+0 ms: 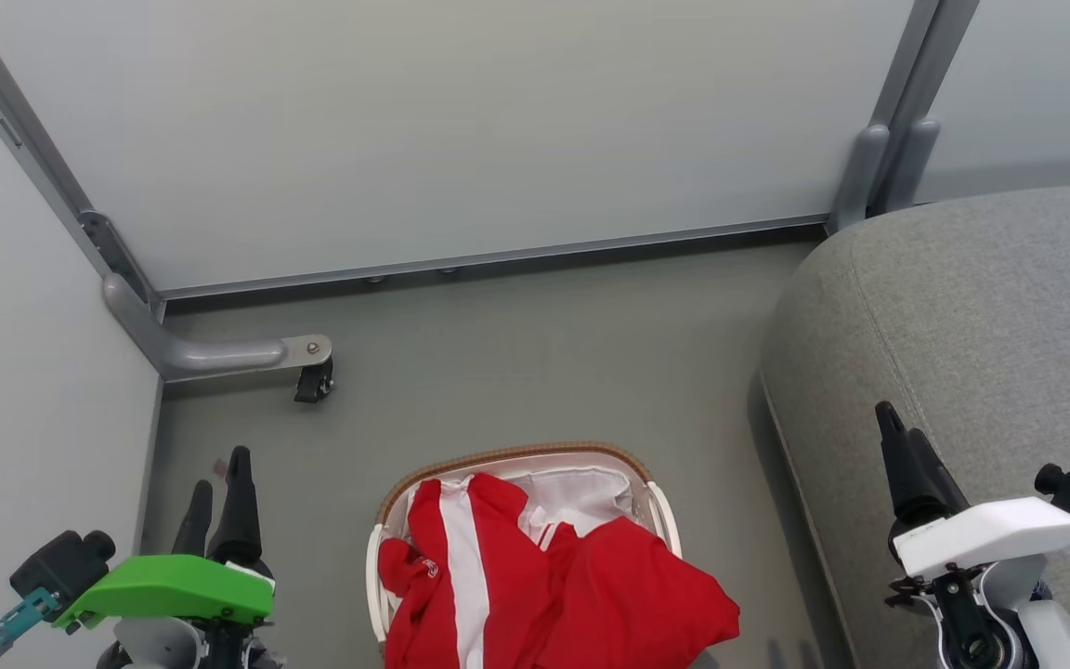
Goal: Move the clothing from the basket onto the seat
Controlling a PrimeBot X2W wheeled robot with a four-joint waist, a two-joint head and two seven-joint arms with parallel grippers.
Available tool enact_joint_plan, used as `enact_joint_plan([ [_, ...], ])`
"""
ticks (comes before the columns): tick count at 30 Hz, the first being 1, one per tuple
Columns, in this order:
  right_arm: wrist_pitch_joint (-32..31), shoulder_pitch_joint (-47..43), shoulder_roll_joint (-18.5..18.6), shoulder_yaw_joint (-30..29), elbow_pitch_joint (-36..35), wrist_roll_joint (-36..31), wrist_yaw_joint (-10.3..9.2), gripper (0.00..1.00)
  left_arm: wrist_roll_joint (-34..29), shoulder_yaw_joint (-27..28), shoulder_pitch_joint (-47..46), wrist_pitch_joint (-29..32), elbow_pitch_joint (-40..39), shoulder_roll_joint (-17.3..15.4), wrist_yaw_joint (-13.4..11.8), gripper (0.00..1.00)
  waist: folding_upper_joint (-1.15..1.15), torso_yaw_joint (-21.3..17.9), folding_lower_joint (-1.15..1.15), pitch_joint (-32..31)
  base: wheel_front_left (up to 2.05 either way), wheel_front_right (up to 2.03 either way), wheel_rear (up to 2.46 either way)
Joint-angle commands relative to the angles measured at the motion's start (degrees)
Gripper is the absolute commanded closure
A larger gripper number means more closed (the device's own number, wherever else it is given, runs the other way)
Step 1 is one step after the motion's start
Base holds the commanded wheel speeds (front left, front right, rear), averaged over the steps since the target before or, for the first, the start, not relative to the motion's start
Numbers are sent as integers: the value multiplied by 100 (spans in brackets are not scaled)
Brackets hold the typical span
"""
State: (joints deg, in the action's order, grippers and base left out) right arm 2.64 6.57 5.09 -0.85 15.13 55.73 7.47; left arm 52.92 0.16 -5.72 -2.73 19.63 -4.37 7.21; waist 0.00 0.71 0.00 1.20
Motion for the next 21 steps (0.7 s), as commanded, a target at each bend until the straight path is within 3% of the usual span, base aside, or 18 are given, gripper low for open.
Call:
enact_joint_plan([
  [1, 75, 129, 71, 29, -91, -248, 3, 0, -235, -17, -177, -66, -38, -71, -1, 0, 0, 4, 0, 2, 0, 0, 0],
  [21, 434, 88, 148, 271, -23, -1716, 3, 0, -1757, -251, -102, -424, 43, -147, -37, 0, 0, 65, 0, -26, 0, 0, 0],
])
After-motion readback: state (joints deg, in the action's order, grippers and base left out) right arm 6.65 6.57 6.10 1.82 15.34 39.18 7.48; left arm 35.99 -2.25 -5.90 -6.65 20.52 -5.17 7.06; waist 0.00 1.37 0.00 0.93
